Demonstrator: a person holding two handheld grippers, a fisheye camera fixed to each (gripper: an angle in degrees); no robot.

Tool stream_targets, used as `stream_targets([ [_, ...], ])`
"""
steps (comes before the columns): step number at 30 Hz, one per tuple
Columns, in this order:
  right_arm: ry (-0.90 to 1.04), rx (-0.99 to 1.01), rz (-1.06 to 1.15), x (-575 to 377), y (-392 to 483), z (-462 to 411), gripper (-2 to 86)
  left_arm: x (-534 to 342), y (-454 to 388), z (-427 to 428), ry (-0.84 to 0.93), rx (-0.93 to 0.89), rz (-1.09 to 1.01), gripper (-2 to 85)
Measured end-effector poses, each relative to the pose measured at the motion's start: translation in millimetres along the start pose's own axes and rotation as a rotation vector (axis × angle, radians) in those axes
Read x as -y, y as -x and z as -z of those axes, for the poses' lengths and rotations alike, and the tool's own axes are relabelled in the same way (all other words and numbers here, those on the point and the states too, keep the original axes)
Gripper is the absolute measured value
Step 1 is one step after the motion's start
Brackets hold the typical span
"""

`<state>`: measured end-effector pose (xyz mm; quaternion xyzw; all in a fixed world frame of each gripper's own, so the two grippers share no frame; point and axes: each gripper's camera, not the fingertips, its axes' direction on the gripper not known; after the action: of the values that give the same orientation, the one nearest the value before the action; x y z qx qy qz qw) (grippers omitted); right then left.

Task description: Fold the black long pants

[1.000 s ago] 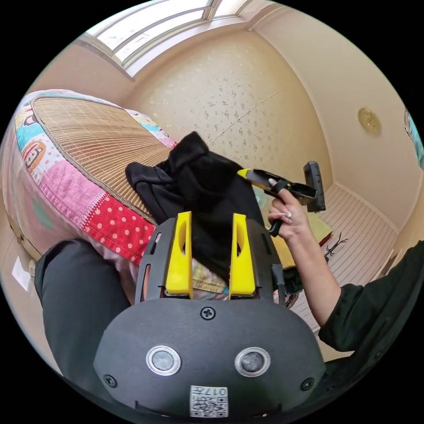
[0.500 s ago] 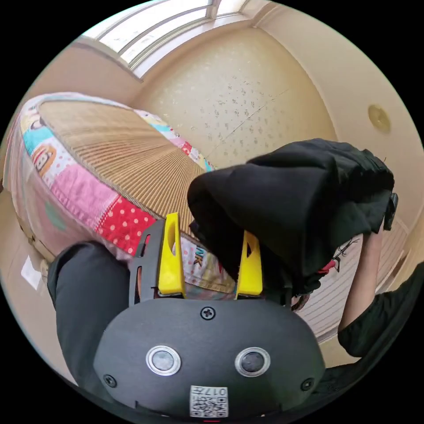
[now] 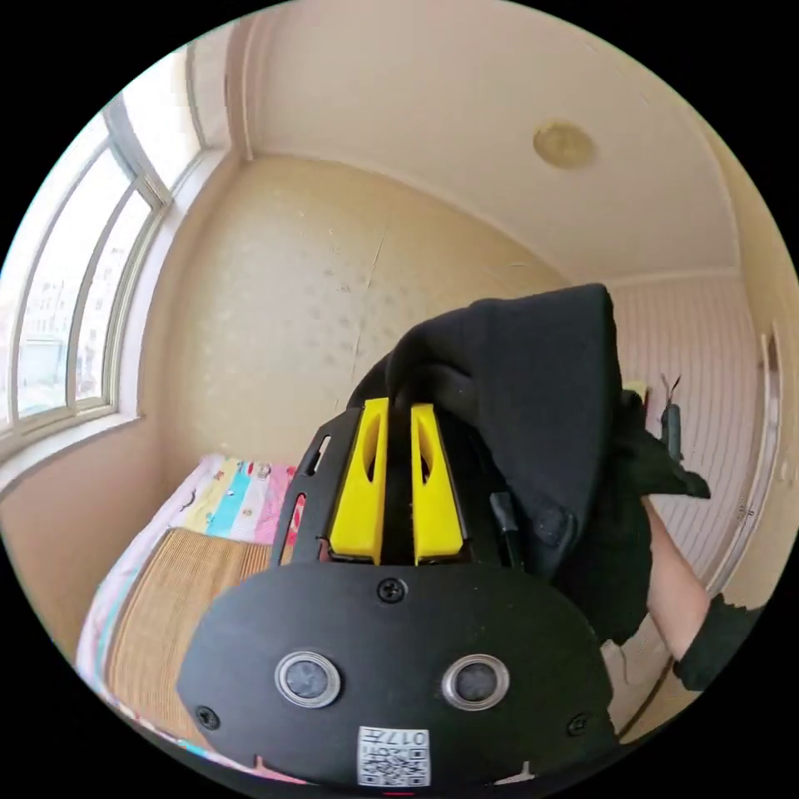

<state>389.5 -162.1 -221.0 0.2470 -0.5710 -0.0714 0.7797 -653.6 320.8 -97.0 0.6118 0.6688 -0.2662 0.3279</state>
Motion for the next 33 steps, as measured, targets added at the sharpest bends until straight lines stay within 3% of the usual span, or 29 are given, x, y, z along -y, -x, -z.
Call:
stream_targets([
  [2,0.2,-0.134,-0.121,15,-35,-65,1.7,29,26,-67,0.26,0.024,0.062,7.3],
  [4,0.213,-0.072,-0.097,0,-50,-86,1.6,16,43,-90,0.325,-0.015,0.072,8.0],
  [7,0.255,0.014,0.219,-76,-42,-104,1.5,-76,58,-111,0.387,-0.158,0.03,8.8],
  [9,0.392,0.075,0.397,-177,-50,-116,1.4,-191,66,-130,0.502,-0.141,0.021,9.3],
  [11,0.529,0.096,0.435,-262,-67,-125,1.4,-283,73,-141,0.597,-0.125,0.061,9.8],
  [15,0.853,0.126,0.258,-445,-124,-122,1.8,-472,78,-118,0.709,-0.087,0.296,10.6],
  [18,0.933,0.109,0.099,-533,-154,-83,2.1,-556,60,-65,0.677,-0.057,0.469,11.0],
  [22,1.005,0.035,0.02,-585,-173,-41,2.6,-579,26,-32,0.801,-0.1,0.405,11.8],
  [26,1.061,0.032,0.036,-594,-189,-36,3.9,-534,19,-24,0.836,0.032,0.146,12.5],
  [30,1.003,0.036,0.008,-573,-200,-48,6.8,-484,72,-52,0.743,0.081,0.178,13.3],
  [33,0.982,0.071,-0.008,-566,-198,-57,8.2,-477,101,-102,0.818,0.024,0.25,13.6],
])
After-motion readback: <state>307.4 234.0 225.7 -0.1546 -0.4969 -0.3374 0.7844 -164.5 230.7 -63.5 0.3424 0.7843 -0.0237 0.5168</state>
